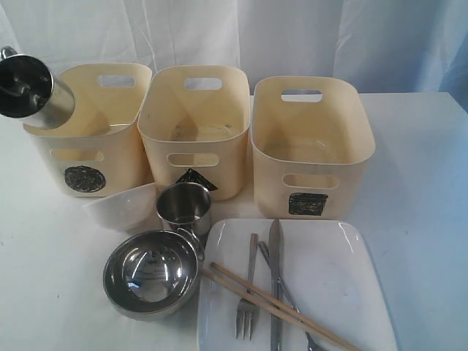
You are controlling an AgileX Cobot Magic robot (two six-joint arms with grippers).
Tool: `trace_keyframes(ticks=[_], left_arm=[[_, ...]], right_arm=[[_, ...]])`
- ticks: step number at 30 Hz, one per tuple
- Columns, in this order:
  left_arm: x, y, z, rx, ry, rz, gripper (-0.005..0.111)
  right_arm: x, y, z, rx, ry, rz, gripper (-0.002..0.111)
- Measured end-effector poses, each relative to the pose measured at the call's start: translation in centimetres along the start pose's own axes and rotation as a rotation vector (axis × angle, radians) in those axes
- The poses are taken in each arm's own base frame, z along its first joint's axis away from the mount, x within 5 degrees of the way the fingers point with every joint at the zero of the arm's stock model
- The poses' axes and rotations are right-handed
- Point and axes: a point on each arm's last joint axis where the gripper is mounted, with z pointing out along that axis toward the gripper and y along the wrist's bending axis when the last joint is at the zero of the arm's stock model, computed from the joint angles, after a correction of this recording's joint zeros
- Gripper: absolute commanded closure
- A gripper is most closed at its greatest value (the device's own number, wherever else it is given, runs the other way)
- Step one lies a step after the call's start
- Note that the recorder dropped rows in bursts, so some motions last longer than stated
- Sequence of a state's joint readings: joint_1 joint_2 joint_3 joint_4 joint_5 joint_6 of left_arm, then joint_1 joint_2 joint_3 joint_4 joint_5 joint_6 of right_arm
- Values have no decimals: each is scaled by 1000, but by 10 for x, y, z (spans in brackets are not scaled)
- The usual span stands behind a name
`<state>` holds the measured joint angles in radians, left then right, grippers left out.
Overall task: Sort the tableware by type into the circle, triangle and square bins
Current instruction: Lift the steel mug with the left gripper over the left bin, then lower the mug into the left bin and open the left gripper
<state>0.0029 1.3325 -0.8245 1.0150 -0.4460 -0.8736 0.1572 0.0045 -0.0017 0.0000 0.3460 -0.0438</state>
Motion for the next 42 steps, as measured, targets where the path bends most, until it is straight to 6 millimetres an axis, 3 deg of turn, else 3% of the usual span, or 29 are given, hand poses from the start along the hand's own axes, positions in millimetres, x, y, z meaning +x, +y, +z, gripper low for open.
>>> trace_keyframes(ticks=[5, 13, 24, 27, 34, 42], left_arm=[[-1, 3, 22, 14, -23, -14, 102], [15, 3, 57, 62, 1, -24, 102], [27, 6, 72, 51, 32, -51, 101], [33, 5, 77, 58, 45, -58, 92], [44, 5, 86, 61, 68, -92, 56], [48, 6, 89, 46, 64, -156, 53]], right_arm=[[0, 0, 0, 0, 0, 0, 108], [0, 0, 0, 0, 0, 0, 108], [0, 0, 0, 0, 0, 0, 108], [0, 0, 0, 0, 0, 0, 108], [0, 0, 0, 0, 0, 0, 108], [0, 0, 0, 0, 0, 0, 108]])
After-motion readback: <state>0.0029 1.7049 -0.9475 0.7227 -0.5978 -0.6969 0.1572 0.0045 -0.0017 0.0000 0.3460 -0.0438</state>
